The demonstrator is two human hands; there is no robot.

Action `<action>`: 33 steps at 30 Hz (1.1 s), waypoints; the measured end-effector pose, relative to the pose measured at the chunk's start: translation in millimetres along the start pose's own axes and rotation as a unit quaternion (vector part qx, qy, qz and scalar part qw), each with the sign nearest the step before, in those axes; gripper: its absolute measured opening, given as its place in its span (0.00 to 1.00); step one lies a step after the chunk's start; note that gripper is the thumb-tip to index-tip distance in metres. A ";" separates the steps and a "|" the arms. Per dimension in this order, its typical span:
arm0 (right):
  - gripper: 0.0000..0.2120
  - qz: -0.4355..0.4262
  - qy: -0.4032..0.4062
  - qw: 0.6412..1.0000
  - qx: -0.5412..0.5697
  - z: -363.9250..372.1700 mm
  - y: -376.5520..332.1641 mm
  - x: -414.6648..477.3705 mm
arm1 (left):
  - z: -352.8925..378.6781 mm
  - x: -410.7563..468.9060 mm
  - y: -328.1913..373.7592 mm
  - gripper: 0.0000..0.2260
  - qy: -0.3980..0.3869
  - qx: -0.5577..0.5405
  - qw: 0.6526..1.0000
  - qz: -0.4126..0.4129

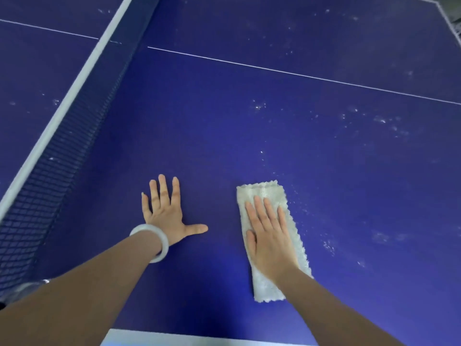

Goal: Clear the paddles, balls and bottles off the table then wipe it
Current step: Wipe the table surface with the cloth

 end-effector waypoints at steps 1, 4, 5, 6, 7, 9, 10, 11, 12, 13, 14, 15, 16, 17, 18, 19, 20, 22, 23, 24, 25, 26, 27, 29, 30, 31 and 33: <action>0.30 0.046 0.004 0.999 -0.002 -3.4 29.8 3.7 | 0.0 0.1 0.3 0.63 -0.003 0.004 1.000 -0.002; 0.30 0.249 0.023 0.968 0.010 -9.3 94.2 21.6 | 0.8 1.6 0.2 0.63 -0.001 0.017 1.000 -0.008; 0.29 0.286 0.026 0.958 0.014 -9.8 91.7 25.4 | 1.5 1.7 -0.2 0.63 0.000 0.018 1.000 -0.008; 0.29 0.299 0.032 0.954 0.020 -10.4 77.6 29.7 | 1.4 1.7 -0.7 0.63 0.002 0.020 1.000 -0.009; 0.29 0.282 0.038 0.958 0.024 -11.4 54.1 33.6 | 0.8 2.2 -1.2 0.63 0.004 0.021 1.000 -0.009; 0.29 0.165 0.039 0.985 0.029 -6.2 -7.1 34.2 | 1.1 2.5 -1.0 0.63 0.009 0.022 1.000 -0.009; 0.29 0.080 0.025 0.996 0.025 0.0 -35.8 29.7 | 0.9 3.3 -1.0 0.63 0.015 0.022 1.000 -0.009; 0.29 0.001 0.010 1.000 0.018 5.4 -53.6 24.6 | 0.8 3.8 -1.2 0.63 0.019 0.022 1.000 -0.010; 0.29 -0.058 -0.004 0.998 0.011 7.0 -55.7 23.6 | 0.7 3.7 -1.4 0.63 0.018 0.020 1.000 -0.011; 0.29 -0.089 -0.009 0.996 -0.003 4.5 -45.2 28.0 | 0.9 3.6 -1.4 0.63 0.015 0.017 1.000 -0.011; 0.30 -0.081 -0.003 0.997 -0.017 1.3 -23.6 34.9 | 0.9 3.4 -1.3 0.63 0.011 0.015 1.000 -0.012; 0.30 -0.035 0.010 0.999 -0.024 -4.1 6.8 44.0 | 0.9 3.1 -1.2 0.63 0.008 0.017 1.000 -0.013; 0.29 0.049 0.023 0.998 -0.015 -11.0 46.0 52.1 | 1.4 2.8 -1.0 0.63 0.006 0.019 1.000 -0.014; 0.28 0.140 0.029 0.990 -0.002 -17.2 84.3 55.3 | 1.9 3.0 -0.5 0.63 0.007 0.021 1.000 -0.015; 0.28 0.217 0.033 0.975 0.014 -19.7 110.6 53.8 | 1.9 3.2 -0.7 0.63 0.010 0.024 1.000 -0.016; 0.28 0.273 0.037 0.961 0.021 -20.8 121.3 51.0 | 1.4 3.5 -0.8 0.63 0.013 0.025 0.999 -0.016; 0.28 0.305 0.044 0.951 0.018 -20.7 117.3 47.7 | 1.3 3.2 -0.7 0.63 0.013 0.025 0.999 -0.016; 0.29 0.300 0.060 0.952 0.009 -18.9 74.5 42.9 | 1.8 3.4 -1.4 0.63 0.011 0.023 1.000 -0.017; 0.29 0.259 0.060 0.964 0.011 -17.0 42.3 41.4 | 1.8 3.3 -1.7 0.63 0.012 0.023 1.000 -0.018; 0.29 0.193 0.057 0.980 0.014 -12.2 7.1 38.0 | 1.3 2.8 -1.7 0.63 0.014 0.022 1.000 -0.017; 0.29 0.109 0.041 0.993 0.016 -5.5 -26.6 31.3 | 0.7 2.3 -1.6 0.63 0.017 0.021 1.000 -0.016; 0.29 0.030 0.023 0.999 0.014 -0.1 -49.6 22.8 | 0.3 1.9 -1.7 0.63 0.020 0.020 1.000 -0.015; 0.29 -0.029 0.013 0.999 0.012 2.1 -56.5 17.2 | -0.2 1.8 -1.7 0.63 0.020 0.018 1.000 -0.014; 0.30 -0.032 0.025 0.999 0.011 -1.6 -22.5 15.7 | 0.5 1.7 -0.7 0.63 0.014 0.021 1.000 -0.016; 0.30 0.020 0.031 0.999 0.012 -3.0 9.5 17.1 | 0.2 1.6 -0.7 0.63 0.012 0.023 0.999 -0.017; 0.31 0.095 0.037 0.995 0.013 -5.9 46.1 17.6 | 0.1 1.7 -0.6 0.63 0.010 0.025 0.999 -0.019; 0.31 0.236 0.050 0.970 0.020 -11.7 95.3 9.9 | 0.0 1.8 -1.1 0.63 0.006 0.023 1.000 -0.020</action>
Point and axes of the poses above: each hand's wrist, its own x-axis towards the middle knuckle, its own z-axis out of the palm, y = z × x, the point moved 10 cm from there along x, towards the middle knuckle, and after that the axes turned 3 degrees about y, right-handed, at the moved point
